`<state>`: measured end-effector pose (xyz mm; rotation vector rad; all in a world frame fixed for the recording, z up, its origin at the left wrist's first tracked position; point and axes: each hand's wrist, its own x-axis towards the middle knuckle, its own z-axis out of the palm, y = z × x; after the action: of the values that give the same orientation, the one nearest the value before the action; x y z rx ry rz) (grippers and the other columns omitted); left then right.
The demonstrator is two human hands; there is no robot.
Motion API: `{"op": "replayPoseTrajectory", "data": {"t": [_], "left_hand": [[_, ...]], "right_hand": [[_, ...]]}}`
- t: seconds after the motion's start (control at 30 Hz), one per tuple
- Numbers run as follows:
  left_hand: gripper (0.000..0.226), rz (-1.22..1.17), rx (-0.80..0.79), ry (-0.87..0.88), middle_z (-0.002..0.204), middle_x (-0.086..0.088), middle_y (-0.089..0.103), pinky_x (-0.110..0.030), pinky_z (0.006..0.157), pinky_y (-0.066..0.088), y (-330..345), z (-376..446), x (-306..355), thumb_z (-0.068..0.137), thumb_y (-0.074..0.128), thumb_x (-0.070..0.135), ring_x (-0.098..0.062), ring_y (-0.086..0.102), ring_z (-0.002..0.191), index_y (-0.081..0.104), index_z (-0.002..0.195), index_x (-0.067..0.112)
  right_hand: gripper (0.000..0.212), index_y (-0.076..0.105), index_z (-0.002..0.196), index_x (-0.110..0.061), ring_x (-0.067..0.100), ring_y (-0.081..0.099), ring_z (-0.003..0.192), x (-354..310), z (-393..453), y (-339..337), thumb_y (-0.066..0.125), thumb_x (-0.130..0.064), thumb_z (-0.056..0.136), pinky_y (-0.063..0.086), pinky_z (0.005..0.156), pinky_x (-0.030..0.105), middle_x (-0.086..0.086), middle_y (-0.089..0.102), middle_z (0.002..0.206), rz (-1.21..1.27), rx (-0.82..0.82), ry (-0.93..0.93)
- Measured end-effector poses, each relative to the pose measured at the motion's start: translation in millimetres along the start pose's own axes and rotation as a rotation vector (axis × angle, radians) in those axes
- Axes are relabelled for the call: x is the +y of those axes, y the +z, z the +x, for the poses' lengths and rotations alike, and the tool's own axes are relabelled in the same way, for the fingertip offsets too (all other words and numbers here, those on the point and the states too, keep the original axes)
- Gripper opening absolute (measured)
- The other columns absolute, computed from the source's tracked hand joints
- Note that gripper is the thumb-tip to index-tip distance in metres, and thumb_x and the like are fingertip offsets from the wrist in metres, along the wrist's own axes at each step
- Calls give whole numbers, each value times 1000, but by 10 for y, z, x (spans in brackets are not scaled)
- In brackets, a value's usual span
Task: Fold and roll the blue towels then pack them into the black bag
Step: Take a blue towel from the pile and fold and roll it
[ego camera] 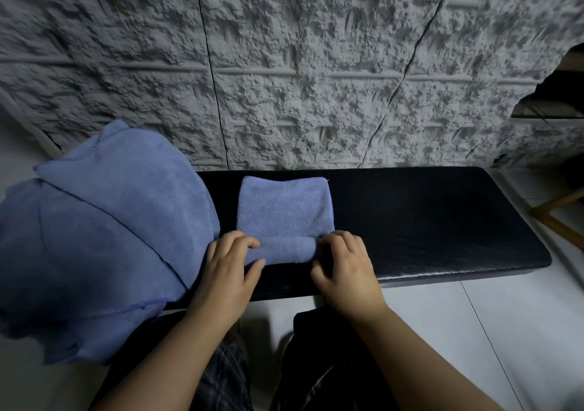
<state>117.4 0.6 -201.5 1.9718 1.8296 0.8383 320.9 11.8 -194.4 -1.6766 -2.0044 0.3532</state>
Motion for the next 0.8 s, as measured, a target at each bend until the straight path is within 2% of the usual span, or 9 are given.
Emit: {"op": "replayPoseTrajectory", "data": {"t": [0.1,0.2,0.3,0.47,0.63,0.73,0.8], "left_hand": [[42,7,-57,-2,121,6,46,-22,95,29,7,16,-7,74,76,10,-12,40,107,57,111,17],[45,-2,-41,-3,122,6,47,-21,94,28,6,30,-17,74,70,-5,-7,38,104,56,111,18],[44,-9,-20,-3,122,6,49,-19,94,28,9,49,-25,79,64,-7,-3,35,103,57,114,17],[37,-37,-10,-29,121,1,52,-19,94,26,-7,57,-6,86,59,-1,-8,40,104,57,119,15],[33,-74,-29,-70,120,4,49,-19,92,25,-51,43,25,93,50,9,-4,34,103,52,125,18],[32,-90,-35,-73,114,9,46,-18,90,23,-82,25,56,96,45,14,-2,32,102,50,127,21],[32,-107,-43,-97,111,11,42,-17,90,22,-84,13,79,97,41,17,-2,31,102,49,128,22]], "right_hand": [[37,57,106,-11,16,45,97,25,4,16,62,-17,70,41,85,26,2,57,108,-44,3,-34],[42,58,110,-10,18,46,99,39,7,13,66,-2,69,42,85,29,4,57,111,-29,-7,-23],[37,58,116,-12,16,47,106,45,16,-16,61,-7,80,41,92,28,0,56,117,14,-35,5],[28,58,120,-17,13,46,109,55,19,-47,56,-20,92,40,95,32,-4,58,118,70,-36,74],[28,52,123,-21,11,43,104,-21,20,-119,49,-26,96,39,95,37,-15,54,104,151,-106,184],[28,50,124,-20,9,38,98,-52,15,-169,44,-27,98,36,95,32,-26,40,88,188,-136,238],[26,50,122,-20,9,37,98,-60,10,-168,42,-27,98,35,95,31,-26,39,88,194,-142,258]]}}
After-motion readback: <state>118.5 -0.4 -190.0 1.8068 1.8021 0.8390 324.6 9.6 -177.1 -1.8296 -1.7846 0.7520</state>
